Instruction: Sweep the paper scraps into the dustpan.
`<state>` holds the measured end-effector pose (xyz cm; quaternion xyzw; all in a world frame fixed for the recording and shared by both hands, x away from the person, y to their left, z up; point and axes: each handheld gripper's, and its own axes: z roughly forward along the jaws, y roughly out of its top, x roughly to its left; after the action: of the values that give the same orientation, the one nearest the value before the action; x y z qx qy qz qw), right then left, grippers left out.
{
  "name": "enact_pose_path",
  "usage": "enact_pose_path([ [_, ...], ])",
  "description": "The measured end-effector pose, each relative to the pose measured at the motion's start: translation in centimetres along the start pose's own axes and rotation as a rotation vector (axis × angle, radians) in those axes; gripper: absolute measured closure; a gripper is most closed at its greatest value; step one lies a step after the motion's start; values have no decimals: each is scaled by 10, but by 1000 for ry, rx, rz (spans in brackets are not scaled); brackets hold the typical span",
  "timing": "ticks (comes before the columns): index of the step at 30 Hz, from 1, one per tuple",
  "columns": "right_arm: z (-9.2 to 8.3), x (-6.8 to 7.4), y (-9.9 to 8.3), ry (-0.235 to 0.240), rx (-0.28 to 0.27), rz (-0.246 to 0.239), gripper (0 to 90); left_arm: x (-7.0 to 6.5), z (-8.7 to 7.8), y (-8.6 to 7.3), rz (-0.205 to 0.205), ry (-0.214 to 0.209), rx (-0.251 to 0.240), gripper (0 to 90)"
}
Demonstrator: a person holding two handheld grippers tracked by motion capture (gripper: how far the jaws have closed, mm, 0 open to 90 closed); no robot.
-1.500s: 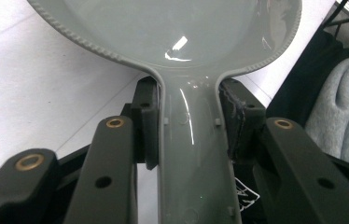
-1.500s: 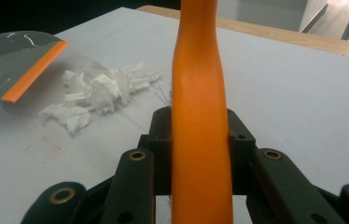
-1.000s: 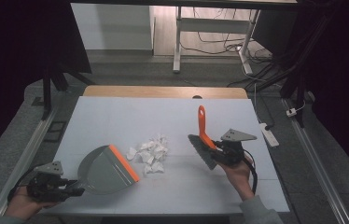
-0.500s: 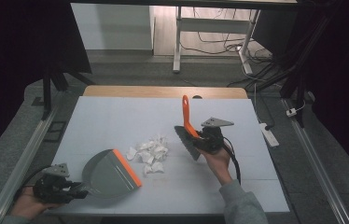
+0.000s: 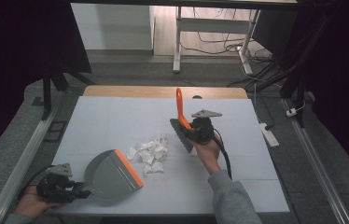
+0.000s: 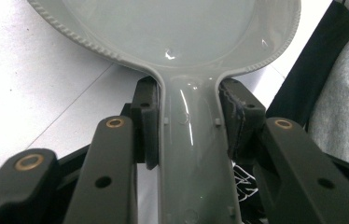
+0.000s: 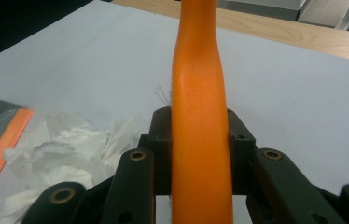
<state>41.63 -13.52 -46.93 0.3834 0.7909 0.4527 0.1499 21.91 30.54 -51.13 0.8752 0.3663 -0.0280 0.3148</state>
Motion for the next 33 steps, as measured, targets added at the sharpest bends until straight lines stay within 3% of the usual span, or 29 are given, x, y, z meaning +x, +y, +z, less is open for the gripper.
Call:
enact_pose_path([
  [10, 26, 0, 14, -8, 24, -3, 709, 0, 1, 1, 4, 0, 5, 616],
  [25, 49, 13, 12, 11, 83, -16, 709, 0, 3, 4, 6, 2, 5, 617],
  [27, 55, 19, 15, 23, 113, -8, 710, 0, 4, 5, 5, 2, 6, 617],
  [33, 69, 41, 17, 45, 148, -42, 711, -1, 5, 7, 9, -1, 8, 617],
])
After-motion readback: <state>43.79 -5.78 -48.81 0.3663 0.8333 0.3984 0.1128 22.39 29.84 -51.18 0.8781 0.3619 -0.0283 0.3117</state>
